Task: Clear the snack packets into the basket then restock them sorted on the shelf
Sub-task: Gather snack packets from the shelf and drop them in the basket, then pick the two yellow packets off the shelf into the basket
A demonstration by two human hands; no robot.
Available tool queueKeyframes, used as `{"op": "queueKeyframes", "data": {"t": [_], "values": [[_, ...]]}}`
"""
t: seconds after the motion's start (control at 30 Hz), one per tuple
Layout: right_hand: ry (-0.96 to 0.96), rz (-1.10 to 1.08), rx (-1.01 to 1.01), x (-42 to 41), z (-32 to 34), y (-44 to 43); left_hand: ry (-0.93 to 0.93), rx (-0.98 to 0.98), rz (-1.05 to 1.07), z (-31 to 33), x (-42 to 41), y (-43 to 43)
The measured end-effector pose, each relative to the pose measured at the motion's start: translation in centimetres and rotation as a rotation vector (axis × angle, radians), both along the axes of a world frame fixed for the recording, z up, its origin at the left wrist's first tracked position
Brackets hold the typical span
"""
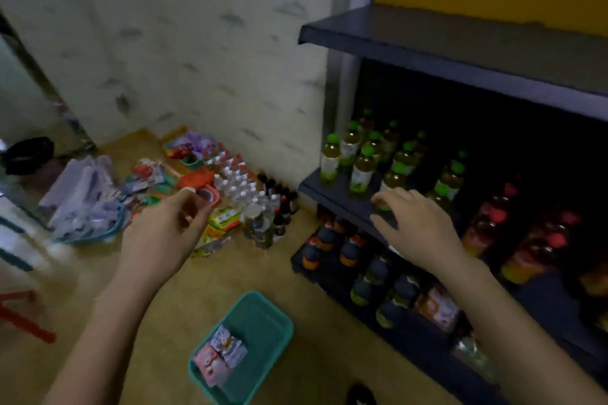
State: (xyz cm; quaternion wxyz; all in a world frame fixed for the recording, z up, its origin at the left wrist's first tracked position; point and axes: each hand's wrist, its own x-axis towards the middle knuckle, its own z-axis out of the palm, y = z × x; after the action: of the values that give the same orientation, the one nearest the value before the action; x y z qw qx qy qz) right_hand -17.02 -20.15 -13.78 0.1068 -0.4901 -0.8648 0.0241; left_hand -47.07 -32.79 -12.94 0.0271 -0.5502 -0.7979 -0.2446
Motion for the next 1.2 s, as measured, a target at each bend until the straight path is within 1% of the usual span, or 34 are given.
{"op": "queueKeyframes", "data": {"t": [0.1, 0.27, 0.4, 0.5, 0.63, 0.8, 0.9, 1.0, 1.1, 1.2], "values": [[-0.005, -0.171, 0.072, 7.4, 1.8, -3.2, -0.003, 0.022, -0.178, 1.7, 4.9, 2.7], [0.037, -0.461, 0.135, 18.5, 4.9, -8.4, -0.003, 0.033, -0.464, 4.3, 14.6, 7.1], [0.040, -0.662, 0.216, 27.0, 5.8, -11.8, 0.001, 0.062, -0.628, 5.4, 23.7, 9.5], [0.027, -0.787, 0.245, 33.5, 5.8, -14.1, -0.011, 0.103, -0.705, 5.6, 31.5, 10.1], [0.018, -0.864, 0.224, 41.9, 5.8, -16.6, -0.048, 0.105, -0.776, 5.0, 41.5, 9.7], [-0.017, -0.880, 0.256, 51.5, 6.9, -17.3, -0.102, 0.157, -0.845, 5.5, 53.1, 9.4], [-0.028, -0.883, 0.274, 56.1, 8.9, -16.2, -0.131, 0.217, -0.877, 7.1, 58.7, 9.8], [-0.038, -0.884, 0.288, 60.0, 10.6, -14.4, -0.105, 0.272, -0.907, 8.7, 63.2, 10.8], [-0.007, -0.913, 0.293, 62.8, 12.2, -12.1, -0.083, 0.293, -0.921, 10.1, 66.9, 12.5], [0.052, -0.974, 0.246, 65.2, 13.9, -8.8, -0.117, 0.292, -0.951, 11.4, 71.0, 14.9]]}}
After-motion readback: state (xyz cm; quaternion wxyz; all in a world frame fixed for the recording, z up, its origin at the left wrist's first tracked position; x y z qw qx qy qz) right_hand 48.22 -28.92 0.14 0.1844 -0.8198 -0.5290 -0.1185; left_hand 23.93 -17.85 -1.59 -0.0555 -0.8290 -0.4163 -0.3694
